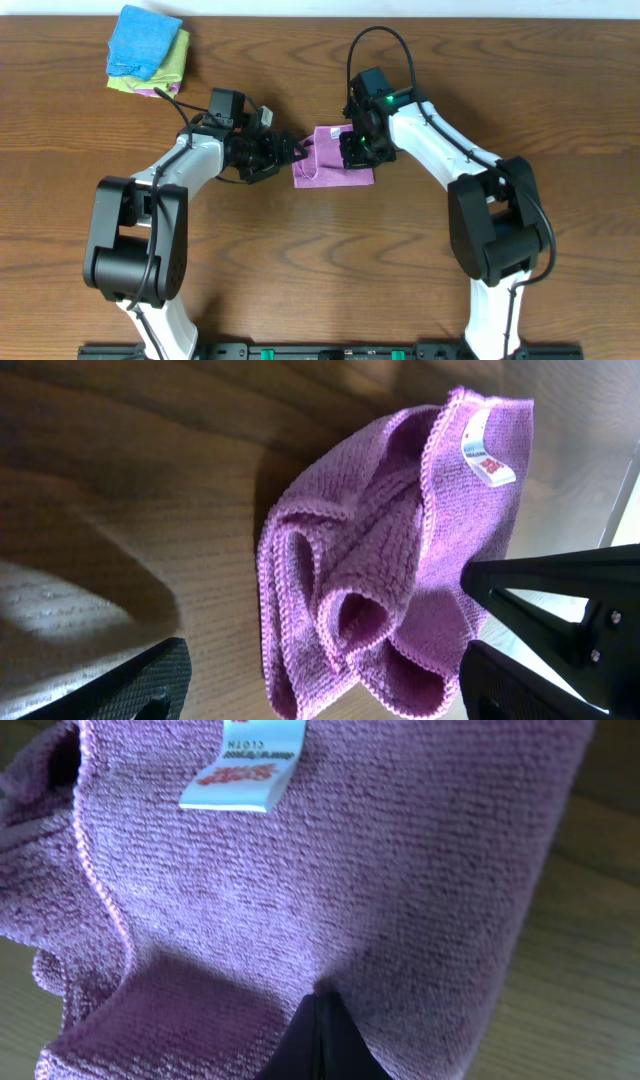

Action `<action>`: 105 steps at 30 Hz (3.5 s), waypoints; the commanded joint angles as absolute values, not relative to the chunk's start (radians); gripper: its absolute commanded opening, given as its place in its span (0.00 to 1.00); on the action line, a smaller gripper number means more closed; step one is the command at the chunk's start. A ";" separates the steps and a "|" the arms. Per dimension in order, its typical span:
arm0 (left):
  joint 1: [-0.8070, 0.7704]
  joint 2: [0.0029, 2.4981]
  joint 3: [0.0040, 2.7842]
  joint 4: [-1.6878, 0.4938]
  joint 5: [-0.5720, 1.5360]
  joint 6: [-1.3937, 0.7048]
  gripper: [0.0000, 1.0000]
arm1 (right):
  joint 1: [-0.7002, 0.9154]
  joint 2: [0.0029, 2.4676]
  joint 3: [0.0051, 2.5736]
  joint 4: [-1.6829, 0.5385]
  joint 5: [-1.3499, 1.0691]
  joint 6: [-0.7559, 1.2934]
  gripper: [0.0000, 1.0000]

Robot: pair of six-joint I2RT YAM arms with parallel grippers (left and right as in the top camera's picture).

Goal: Fold the cloth
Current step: 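Move the left gripper to the pink square and grasp its left side, then lift the folded pink cloth with the left gripper and release the right, then carry the pink cloth left and place it atop the cloth stack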

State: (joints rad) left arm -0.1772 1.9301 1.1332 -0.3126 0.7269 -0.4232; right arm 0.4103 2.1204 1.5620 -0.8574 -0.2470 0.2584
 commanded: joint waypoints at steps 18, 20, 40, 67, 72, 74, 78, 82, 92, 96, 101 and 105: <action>-0.216 2.035 1.121 -0.242 0.801 -0.480 0.88 | 0.487 2.230 1.556 -0.789 -0.298 0.276 0.01; -0.226 2.035 1.121 -0.231 0.799 -0.488 0.88 | 0.487 2.230 1.556 -0.781 -0.319 0.276 0.01; -0.263 2.035 1.120 -0.224 0.743 -0.532 0.39 | 0.490 2.230 1.557 -0.773 -0.348 0.302 0.01; -0.117 1.978 1.303 -0.212 0.798 -0.532 0.06 | 0.285 2.030 1.986 -1.278 -0.232 0.096 0.95; -0.036 1.909 1.485 -0.280 0.796 -0.513 0.06 | 0.244 2.029 1.986 -1.330 -0.232 0.087 0.96; 0.012 1.888 1.594 -0.353 0.762 -0.494 0.06 | 0.231 2.028 1.986 -1.343 -0.233 0.072 0.96; 0.114 1.882 1.763 -0.387 0.686 -0.589 0.06 | 0.228 2.028 1.986 -1.356 -0.232 0.053 0.96; 0.213 1.882 1.798 -0.325 0.613 -0.733 0.06 | 0.228 2.028 1.986 -1.359 -0.232 0.054 0.96; 0.374 1.904 1.798 -0.165 0.544 -0.906 0.06 | 0.228 2.028 1.986 -1.361 -0.233 0.055 0.96; 0.374 1.975 1.798 -0.050 0.606 -0.926 0.06 | 0.230 2.029 1.986 -1.364 -0.237 0.075 0.96; 0.373 2.073 1.798 0.012 0.644 -0.962 0.06 | 0.231 2.028 1.986 -1.382 -0.236 0.089 0.97; 0.372 2.138 1.798 0.013 0.682 -0.979 0.06 | 0.231 2.029 1.986 -1.388 -0.236 0.101 0.96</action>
State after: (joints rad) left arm 0.3748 2.1075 1.7885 0.0044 0.6323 -0.9554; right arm 0.2317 2.0377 1.9774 -1.3869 -0.2348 0.0792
